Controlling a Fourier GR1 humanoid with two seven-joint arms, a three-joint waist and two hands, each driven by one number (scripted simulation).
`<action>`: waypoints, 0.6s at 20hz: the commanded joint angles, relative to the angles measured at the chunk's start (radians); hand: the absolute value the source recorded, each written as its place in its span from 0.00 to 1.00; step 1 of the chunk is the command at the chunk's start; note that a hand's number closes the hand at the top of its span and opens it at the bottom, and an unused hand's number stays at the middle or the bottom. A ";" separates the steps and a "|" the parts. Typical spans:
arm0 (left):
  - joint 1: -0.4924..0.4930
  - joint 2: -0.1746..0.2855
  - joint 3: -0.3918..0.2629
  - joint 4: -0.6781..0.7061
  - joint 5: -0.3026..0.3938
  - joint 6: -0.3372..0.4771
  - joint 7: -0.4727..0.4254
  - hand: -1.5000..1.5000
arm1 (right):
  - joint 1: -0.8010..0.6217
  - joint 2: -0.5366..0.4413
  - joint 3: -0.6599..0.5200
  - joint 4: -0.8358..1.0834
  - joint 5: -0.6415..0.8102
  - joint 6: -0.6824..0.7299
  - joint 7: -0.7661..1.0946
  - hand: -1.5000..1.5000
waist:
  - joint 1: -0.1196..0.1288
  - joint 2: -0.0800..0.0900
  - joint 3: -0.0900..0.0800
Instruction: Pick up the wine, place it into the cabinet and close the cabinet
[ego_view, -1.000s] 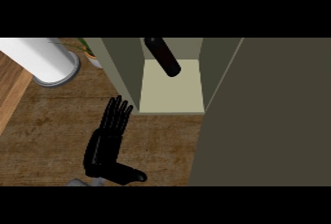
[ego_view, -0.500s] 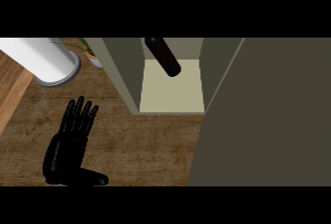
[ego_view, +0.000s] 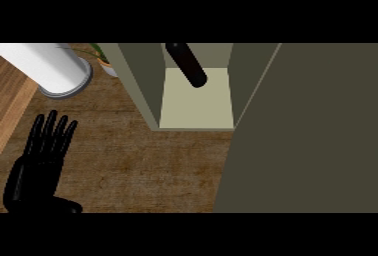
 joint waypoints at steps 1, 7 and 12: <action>-0.016 0.044 0.061 0.037 0.023 -0.051 0.007 0.00 | -0.065 0.076 0.101 -0.187 0.017 -0.021 0.142 1.00 | 0.002 0.003 0.000; 0.042 0.087 0.094 -0.010 0.063 -0.106 0.032 0.00 | -0.148 0.150 0.127 -0.134 0.019 -0.031 0.194 1.00 | 0.018 0.001 -0.001; -0.010 0.089 0.119 0.047 0.077 -0.131 0.030 0.00 | -0.219 0.204 0.106 -0.103 -0.060 -0.010 0.211 1.00 | 0.024 0.009 -0.003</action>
